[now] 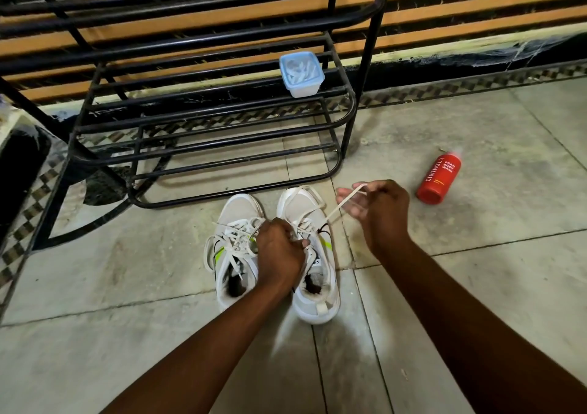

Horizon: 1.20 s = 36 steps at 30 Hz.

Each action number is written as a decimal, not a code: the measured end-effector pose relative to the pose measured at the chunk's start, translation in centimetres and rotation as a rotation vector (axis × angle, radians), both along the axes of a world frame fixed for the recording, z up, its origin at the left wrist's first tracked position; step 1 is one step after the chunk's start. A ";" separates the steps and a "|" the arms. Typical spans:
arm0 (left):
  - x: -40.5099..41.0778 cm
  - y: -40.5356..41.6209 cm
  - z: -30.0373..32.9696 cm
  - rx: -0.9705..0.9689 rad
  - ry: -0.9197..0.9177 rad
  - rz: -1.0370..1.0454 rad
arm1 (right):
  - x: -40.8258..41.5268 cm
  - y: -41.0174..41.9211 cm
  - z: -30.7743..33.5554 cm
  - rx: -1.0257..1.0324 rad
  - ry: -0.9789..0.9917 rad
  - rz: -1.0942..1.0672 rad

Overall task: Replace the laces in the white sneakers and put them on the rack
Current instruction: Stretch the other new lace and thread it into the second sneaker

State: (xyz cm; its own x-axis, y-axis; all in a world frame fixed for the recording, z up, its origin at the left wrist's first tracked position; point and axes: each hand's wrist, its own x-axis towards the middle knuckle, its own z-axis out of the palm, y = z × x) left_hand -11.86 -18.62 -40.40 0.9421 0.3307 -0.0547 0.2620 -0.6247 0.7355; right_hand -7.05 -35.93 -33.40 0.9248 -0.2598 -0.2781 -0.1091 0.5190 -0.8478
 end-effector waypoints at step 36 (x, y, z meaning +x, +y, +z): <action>-0.2 0.0 -0.3 0.032 -0.025 -0.045 | 0.8 0.2 4.3 -0.871 -0.490 0.229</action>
